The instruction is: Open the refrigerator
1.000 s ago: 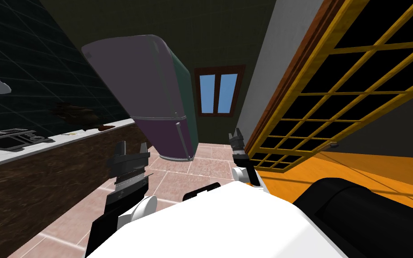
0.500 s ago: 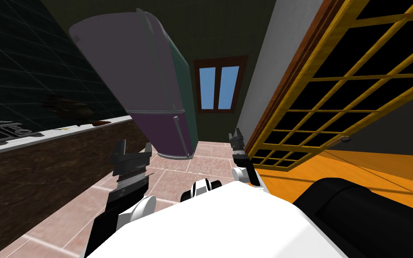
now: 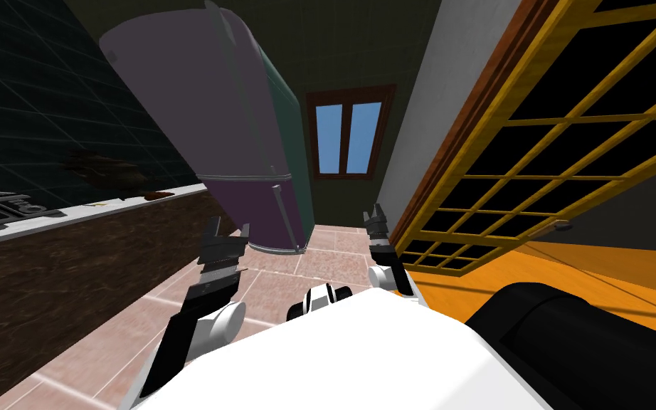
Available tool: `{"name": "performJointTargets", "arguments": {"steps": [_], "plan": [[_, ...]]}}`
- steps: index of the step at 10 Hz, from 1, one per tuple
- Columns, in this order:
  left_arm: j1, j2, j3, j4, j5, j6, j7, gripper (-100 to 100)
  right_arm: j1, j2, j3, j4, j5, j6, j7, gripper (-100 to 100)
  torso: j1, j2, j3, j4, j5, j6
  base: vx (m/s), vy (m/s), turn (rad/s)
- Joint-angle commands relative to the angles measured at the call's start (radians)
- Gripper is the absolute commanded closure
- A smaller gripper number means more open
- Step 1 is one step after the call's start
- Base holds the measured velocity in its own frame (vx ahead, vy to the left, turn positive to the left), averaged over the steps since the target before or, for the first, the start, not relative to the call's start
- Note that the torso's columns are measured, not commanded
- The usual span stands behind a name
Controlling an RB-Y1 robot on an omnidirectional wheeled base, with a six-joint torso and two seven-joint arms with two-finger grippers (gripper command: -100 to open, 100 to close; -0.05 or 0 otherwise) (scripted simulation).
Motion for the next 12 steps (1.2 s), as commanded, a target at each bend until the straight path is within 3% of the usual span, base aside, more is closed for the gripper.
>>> {"name": "performJointTargets", "arguments": {"steps": [1,3,5,6,8,11,12], "plan": [[-0.078,0.047,0.024,0.050,0.013,0.075,0.044,-100,0.000,0.000,0.000,0.000,0.000,0.000,0.000,0,0.000,0.000,0.000,0.000,0.000,0.000,0.072,-0.092,0.030],[-0.125,0.064,0.035,0.073,0.018,0.104,0.063,-100,0.000,0.000,0.000,0.000,0.000,0.000,0.000,0,0.001,-0.001,0.000,0.000,0.000,0.000,0.057,-0.078,0.024],[-0.197,0.098,0.059,0.122,0.031,0.169,0.104,-100,0.000,0.000,0.000,0.000,0.000,0.000,0.000,0,0.002,0.001,0.001,0.000,0.001,0.000,0.053,-0.071,0.027],[-0.208,0.098,0.059,0.122,0.031,0.169,0.104,-100,0.000,0.000,0.000,0.000,0.000,0.000,0.000,0,0.001,0.000,0.000,0.000,0.000,0.000,0.046,-0.066,0.019],[-0.277,0.134,0.085,0.176,0.045,0.229,0.148,-100,0.000,0.000,0.000,0.000,0.000,0.000,0.000,0,0.001,0.000,0.000,0.000,0.000,0.000,0.058,-0.085,0.036],[-0.345,0.154,0.099,0.204,0.052,0.275,0.171,-100,0.000,0.000,0.000,0.000,0.000,0.000,0.000,0,0.002,0.001,0.001,0.000,0.001,0.000,0.043,-0.062,0.020],[-0.387,0.173,0.113,0.234,0.060,0.312,0.195,-100,0.000,0.000,0.000,0.000,0.000,0.000,0.000,0,0.002,0.001,0.001,0.000,0.001,0.000,0.042,-0.069,0.030]]}}
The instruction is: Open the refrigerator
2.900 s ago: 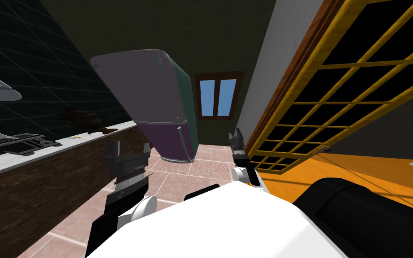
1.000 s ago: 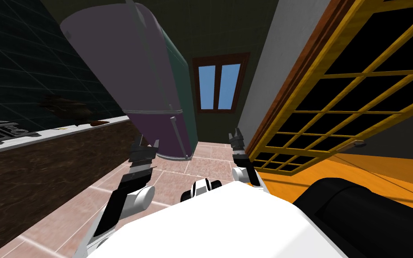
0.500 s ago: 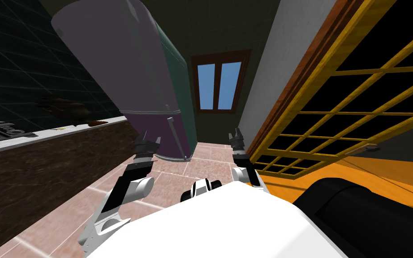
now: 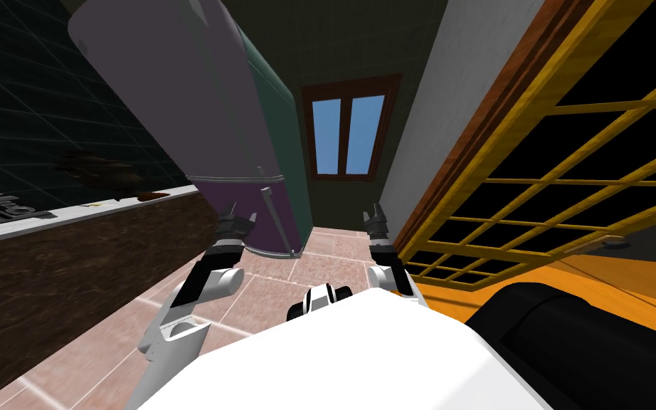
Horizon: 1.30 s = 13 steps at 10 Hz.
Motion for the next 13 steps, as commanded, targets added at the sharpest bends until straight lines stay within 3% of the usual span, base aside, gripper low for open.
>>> {"name": "performJointTargets", "arguments": {"steps": [1,4,5,6,7,8,9,10,11,12,13], "plan": [[-0.057,0.023,0.016,0.030,0.009,0.046,0.028,-100,0.000,0.000,0.000,0.000,0.000,0.000,0.000,0,-0.002,-0.001,0.000,0.000,0.000,0.000,0.035,-0.054,0.019],[-0.143,0.064,0.045,0.094,0.025,0.123,0.077,-100,0.000,0.000,0.000,0.000,0.000,0.000,0.000,0,-0.001,-0.001,-0.001,0.000,0.000,0.000,0.044,-0.065,0.026],[-0.158,0.064,0.045,0.094,0.025,0.123,0.077,-100,0.000,0.000,0.000,0.000,0.000,0.000,0.000,0,-0.002,-0.001,-0.001,0.000,0.000,0.000,0.038,-0.064,0.017],[-0.196,0.084,0.060,0.129,0.033,0.163,0.102,-100,0.000,0.000,0.000,0.000,0.000,0.000,0.000,0,-0.001,-0.001,0.000,0.000,0.000,0.000,0.053,-0.076,0.027],[-0.210,0.084,0.060,0.129,0.033,0.163,0.102,-100,0.000,0.000,0.000,0.000,0.000,0.000,0.000,0,-0.002,-0.002,-0.001,0.000,-0.001,0.000,0.047,-0.059,0.022],[-0.246,0.103,0.074,0.164,0.041,0.204,0.128,-100,0.000,0.000,0.000,0.000,0.000,0.000,0.000,0,0.000,-0.001,-0.001,0.000,0.000,0.000,0.053,-0.066,0.039],[-0.262,0.103,0.074,0.164,0.041,0.204,0.128,-100,0.000,0.000,0.000,0.000,0.000,0.000,0.000,0,-0.001,-0.001,-0.001,0.000,0.000,0.000,0.036,-0.061,0.016],[-0.299,0.121,0.089,0.202,0.049,0.243,0.153,-100,0.000,0.000,0.000,0.000,0.000,0.000,0.000,0,-0.001,0.000,0.000,0.000,0.000,0.000,0.036,-0.070,0.031],[-0.315,0.121,0.089,0.202,0.049,0.244,0.153,-100,0.000,0.000,0.000,0.000,0.000,0.000,0.000,0,-0.002,-0.001,0.000,0.000,0.000,0.000,0.036,-0.064,0.016],[-0.351,0.139,0.104,0.241,0.057,0.285,0.178,-100,0.000,0.000,0.000,0.000,0.000,0.000,0.000,0,-0.001,-0.001,0.000,0.000,0.000,0.000,0.046,-0.065,0.033],[-0.369,0.139,0.104,0.241,0.057,0.285,0.178,-100,0.000,0.000,0.000,0.000,0.000,0.000,0.000,0,-0.001,-0.001,-0.001,0.000,0.000,0.000,0.036,-0.055,0.017]]}}
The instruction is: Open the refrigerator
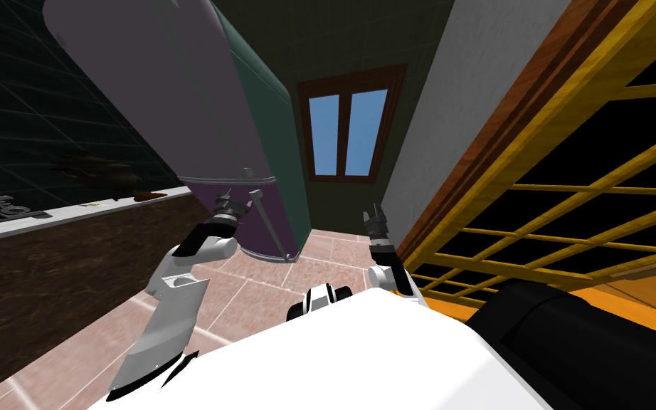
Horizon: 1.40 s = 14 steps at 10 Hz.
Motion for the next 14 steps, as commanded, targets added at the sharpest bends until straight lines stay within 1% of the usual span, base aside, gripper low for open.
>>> {"name": "performJointTargets", "arguments": {"steps": [1,2,3,4,5,6,7,8,9,10,11,12,13,14], "plan": [[-0.074,0.033,0.023,0.064,0.017,0.058,0.042,-100,0.000,0.000,0.000,0.000,0.000,0.000,0.000,0,0.001,0.001,0.000,0.000,0.000,0.000,0.050,-0.073,0.027],[-0.091,0.033,0.023,0.067,0.017,0.058,0.042,-100,0.000,0.000,0.000,0.000,0.000,0.000,0.000,0,-0.001,0.000,0.000,0.000,0.000,0.000,0.046,-0.069,0.023],[-0.125,0.050,0.037,0.103,0.025,0.099,0.067,-100,0.000,0.000,0.000,0.000,0.000,0.000,0.000,0,0.000,0.000,0.000,0.000,0.000,0.000,0.035,-0.072,0.030],[-0.144,0.050,0.037,0.108,0.025,0.099,0.067,-100,0.000,0.000,0.000,0.000,0.000,0.000,0.000,0,0.000,0.001,0.000,0.000,0.000,0.000,0.029,-0.061,0.019],[-0.169,0.067,0.051,0.141,0.033,0.139,0.092,-100,0.000,0.000,0.000,0.000,0.000,0.000,0.000,0,0.001,0.001,0.001,0.000,0.000,0.000,0.045,-0.078,0.030],[-0.197,0.067,0.051,0.150,0.033,0.139,0.092,-100,0.000,0.000,0.000,0.000,0.000,0.000,0.000,0,-0.001,0.000,0.000,0.000,0.000,0.000,0.042,-0.063,0.024],[-0.232,0.084,0.065,0.191,0.040,0.179,0.116,-100,0.000,0.000,0.000,0.000,0.000,0.000,0.000,0,0.000,0.000,0.000,0.000,0.000,0.000,0.052,-0.059,0.022],[-0.249,0.084,0.065,0.191,0.040,0.179,0.116,-100,0.000,0.000,0.000,0.000,0.000,0.000,0.000,0,0.001,0.000,0.000,0.000,0.000,0.000,0.037,-0.057,0.023],[-0.288,0.101,0.079,0.233,0.048,0.217,0.139,-100,0.000,0.000,0.000,0.000,0.000,0.000,0.000,0,0.000,0.001,0.000,0.000,0.000,0.000,0.038,-0.071,0.028],[-0.300,0.101,0.079,0.233,0.048,0.217,0.139,-100,0.000,0.000,0.000,0.000,0.000,0.000,0.000,0,-0.001,0.001,0.000,0.000,0.000,0.000,0.032,-0.061,0.022],[-0.341,0.119,0.092,0.274,0.055,0.255,0.162,-100,0.000,0.000,0.000,0.000,0.000,0.000,0.000,0,0.000,0.001,0.001,0.000,0.000,0.000,0.035,-0.060,0.029],[-0.350,0.119,0.092,0.274,0.055,0.255,0.162,-100,0.000,0.000,0.000,0.000,0.000,0.000,0.000,0,0.000,0.001,0.000,0.000,0.000,0.000,0.031,-0.057,0.017],[-0.390,0.137,0.105,0.315,0.063,0.292,0.185,-100,0.000,0.000,0.000,0.000,0.000,0.000,0.000,0,0.000,0.001,0.000,0.000,0.000,0.000,0.033,-0.069,0.031],[-0.399,0.137,0.105,0.315,0.063,0.292,0.185,-100,0.000,0.000,0.000,0.000,0.000,0.000,0.000,0,0.000,0.000,0.000,0.000,0.000,0.000,0.035,-0.059,0.018]]}}
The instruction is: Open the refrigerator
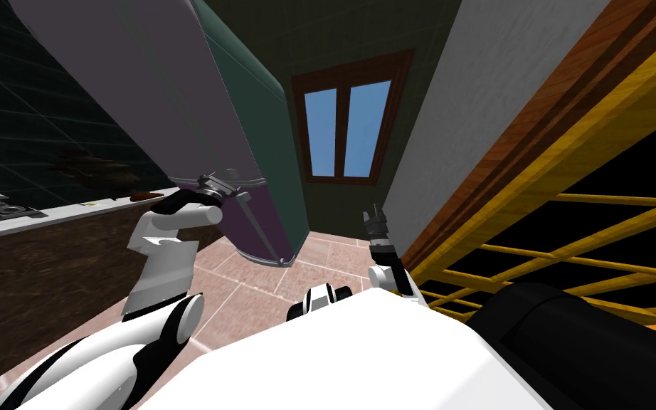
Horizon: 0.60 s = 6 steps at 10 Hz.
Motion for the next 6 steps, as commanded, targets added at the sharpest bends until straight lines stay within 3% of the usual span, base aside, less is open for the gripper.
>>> {"name": "performJointTargets", "arguments": {"steps": [1,4,6], "plan": [[-0.068,0.032,0.019,0.063,0.015,0.057,0.035,-100,0.000,0.000,0.000,0.000,0.000,0.000,0.000,0,0.001,0.000,0.000,0.000,0.000,0.000,0.037,-0.070,0.025],[-0.125,0.051,0.031,0.100,0.021,0.091,0.055,-100,0.000,0.000,0.000,0.000,0.000,0.000,0.000,0,0.001,0.000,0.000,0.000,0.000,0.000,0.031,-0.052,0.020],[-0.194,0.091,0.053,0.170,0.034,0.153,0.094,-100,0.000,0.000,0.000,0.000,0.000,0.000,0.000,0,0.000,0.000,0.000,0.000,0.000,0.000,0.038,-0.063,0.033]]}}
